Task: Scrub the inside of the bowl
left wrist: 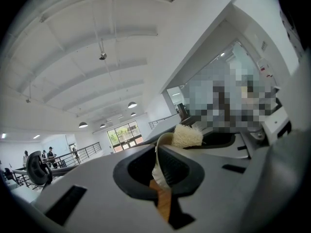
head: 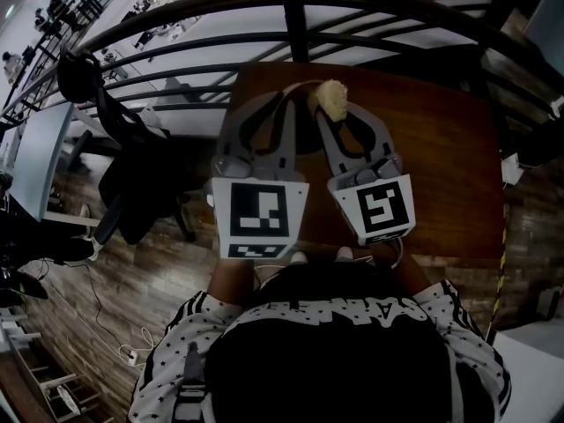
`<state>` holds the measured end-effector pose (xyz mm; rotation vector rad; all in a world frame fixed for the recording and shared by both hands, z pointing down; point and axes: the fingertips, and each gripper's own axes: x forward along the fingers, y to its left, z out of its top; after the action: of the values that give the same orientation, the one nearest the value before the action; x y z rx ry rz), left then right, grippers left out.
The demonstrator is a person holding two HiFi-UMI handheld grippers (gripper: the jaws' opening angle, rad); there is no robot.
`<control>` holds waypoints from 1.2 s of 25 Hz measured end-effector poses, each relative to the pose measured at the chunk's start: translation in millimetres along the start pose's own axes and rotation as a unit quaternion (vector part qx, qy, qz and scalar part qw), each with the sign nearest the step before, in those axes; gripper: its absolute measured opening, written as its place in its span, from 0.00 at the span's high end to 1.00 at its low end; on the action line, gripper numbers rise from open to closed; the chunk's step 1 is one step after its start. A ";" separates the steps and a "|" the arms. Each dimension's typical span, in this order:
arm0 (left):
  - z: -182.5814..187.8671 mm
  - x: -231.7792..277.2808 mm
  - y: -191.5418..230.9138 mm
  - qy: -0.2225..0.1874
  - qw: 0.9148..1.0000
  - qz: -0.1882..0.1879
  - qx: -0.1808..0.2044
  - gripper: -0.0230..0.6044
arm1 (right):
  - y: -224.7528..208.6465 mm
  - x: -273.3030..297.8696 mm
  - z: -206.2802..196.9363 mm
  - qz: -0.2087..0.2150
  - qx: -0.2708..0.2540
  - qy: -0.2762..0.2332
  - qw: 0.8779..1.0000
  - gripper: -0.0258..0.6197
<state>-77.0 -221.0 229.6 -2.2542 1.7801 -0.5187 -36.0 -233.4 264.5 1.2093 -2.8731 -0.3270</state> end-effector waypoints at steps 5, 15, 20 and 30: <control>4.1 -0.4 -0.5 -0.003 1.000 -0.002 0.000 0.92 | 0.9 -1.4 1.8 0.000 0.008 -0.010 1.000 0.86; 8.7 -2.8 -0.4 -0.007 1.000 -0.001 -0.003 0.92 | 13.5 -4.5 3.8 0.019 0.025 -0.017 0.999 0.86; 8.7 -2.6 1.1 -0.007 1.000 0.000 -0.004 0.92 | 24.8 -3.8 1.3 0.043 0.035 -0.007 0.998 0.86; 9.7 -1.5 -7.3 -0.006 1.000 -0.003 0.000 0.92 | 30.8 -2.8 6.8 0.066 0.051 -0.017 0.996 0.87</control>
<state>-66.9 -218.2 223.3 -2.2600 1.7676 -0.5041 -56.4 -209.2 264.0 1.0296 -3.0137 -0.2037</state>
